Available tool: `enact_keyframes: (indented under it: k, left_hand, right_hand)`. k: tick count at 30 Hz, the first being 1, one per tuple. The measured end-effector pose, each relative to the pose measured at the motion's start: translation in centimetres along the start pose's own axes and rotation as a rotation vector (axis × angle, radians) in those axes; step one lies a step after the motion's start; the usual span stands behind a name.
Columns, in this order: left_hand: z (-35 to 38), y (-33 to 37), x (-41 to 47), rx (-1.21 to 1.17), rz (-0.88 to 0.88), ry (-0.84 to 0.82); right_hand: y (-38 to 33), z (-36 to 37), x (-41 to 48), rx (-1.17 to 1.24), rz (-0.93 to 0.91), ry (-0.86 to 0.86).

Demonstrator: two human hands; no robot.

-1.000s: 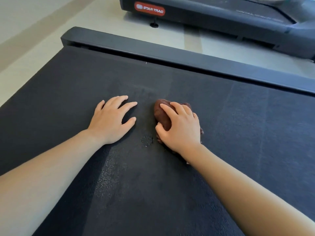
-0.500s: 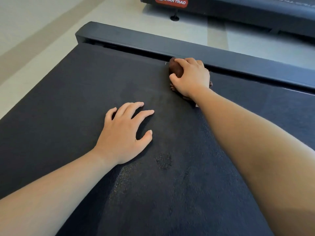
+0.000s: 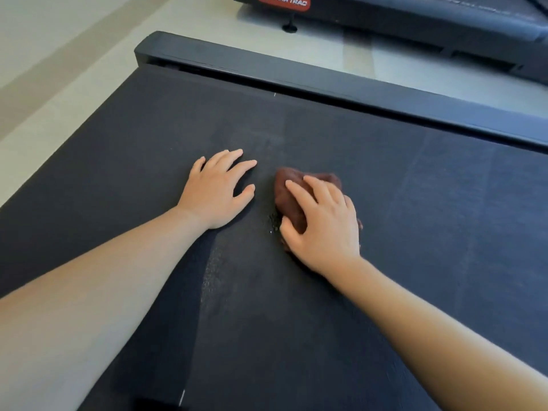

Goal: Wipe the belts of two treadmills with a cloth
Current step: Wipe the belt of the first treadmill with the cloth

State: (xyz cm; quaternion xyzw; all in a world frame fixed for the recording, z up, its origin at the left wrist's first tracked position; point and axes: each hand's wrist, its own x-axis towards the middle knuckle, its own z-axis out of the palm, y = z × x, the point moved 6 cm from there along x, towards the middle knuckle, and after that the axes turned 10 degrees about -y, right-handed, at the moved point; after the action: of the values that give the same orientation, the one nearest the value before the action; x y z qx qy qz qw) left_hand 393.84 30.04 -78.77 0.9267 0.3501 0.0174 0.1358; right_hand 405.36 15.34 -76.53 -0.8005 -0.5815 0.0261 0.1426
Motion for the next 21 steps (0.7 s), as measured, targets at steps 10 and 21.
enact_keyframes:
  k: [10,21]
  left_hand:
    - [0.2,0.4,-7.4,0.000,0.061,-0.060]
    - [1.2,0.1,-13.8,-0.004,0.004,-0.103]
  right_hand:
    - [-3.1,-0.2,-7.4,-0.026,-0.063,-0.040]
    - [-3.5,2.0,6.6,-0.013,-0.036,-0.084]
